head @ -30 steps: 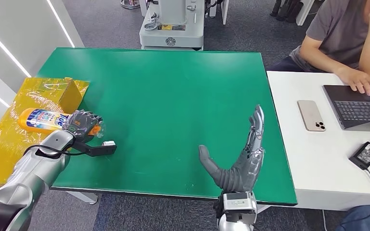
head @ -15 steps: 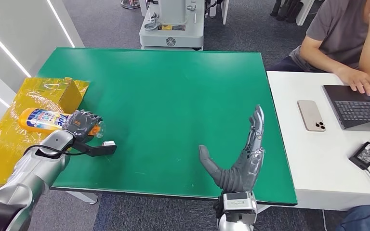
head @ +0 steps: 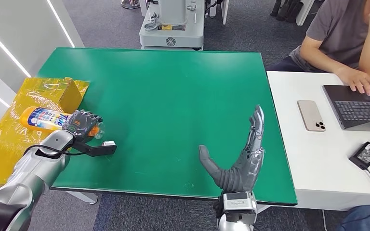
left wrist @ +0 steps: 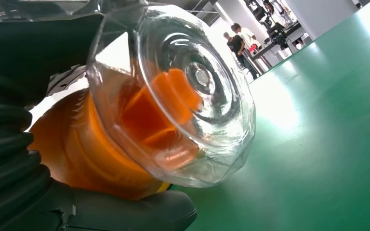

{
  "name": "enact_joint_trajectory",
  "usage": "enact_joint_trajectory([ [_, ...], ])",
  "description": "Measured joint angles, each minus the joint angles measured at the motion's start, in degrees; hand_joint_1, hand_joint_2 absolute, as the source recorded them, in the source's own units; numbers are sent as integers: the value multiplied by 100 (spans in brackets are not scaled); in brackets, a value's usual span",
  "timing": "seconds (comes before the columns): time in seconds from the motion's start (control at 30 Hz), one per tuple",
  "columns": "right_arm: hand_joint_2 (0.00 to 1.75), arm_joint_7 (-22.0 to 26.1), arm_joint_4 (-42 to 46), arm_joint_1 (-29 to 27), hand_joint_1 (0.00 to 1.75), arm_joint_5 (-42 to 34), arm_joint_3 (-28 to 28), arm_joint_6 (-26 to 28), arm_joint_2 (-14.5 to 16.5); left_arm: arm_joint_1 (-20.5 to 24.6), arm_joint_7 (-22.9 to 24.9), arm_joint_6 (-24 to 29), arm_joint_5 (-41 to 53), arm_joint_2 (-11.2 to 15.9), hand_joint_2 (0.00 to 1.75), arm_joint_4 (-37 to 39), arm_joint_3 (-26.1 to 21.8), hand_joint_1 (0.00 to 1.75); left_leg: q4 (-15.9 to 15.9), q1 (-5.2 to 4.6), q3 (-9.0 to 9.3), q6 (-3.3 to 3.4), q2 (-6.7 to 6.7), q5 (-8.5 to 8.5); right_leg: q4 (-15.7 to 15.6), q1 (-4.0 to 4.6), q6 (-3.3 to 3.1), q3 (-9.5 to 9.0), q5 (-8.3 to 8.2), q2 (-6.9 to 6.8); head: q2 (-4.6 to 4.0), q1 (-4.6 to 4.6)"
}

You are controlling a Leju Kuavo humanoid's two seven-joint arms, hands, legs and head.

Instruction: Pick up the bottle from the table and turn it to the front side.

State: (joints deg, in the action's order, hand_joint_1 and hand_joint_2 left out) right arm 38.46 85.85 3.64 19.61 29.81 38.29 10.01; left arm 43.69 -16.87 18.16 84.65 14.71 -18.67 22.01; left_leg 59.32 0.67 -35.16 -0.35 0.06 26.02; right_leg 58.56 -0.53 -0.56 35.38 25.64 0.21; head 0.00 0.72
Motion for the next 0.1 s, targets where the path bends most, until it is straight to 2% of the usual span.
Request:
enact_joint_trajectory([
  [0.1,175,1,0,0,0,0,0,0,0,0,0,0,0,0,175,0,0,175,0,0,0,0,0,0,0,0,0,0,0,0,0,0],
])
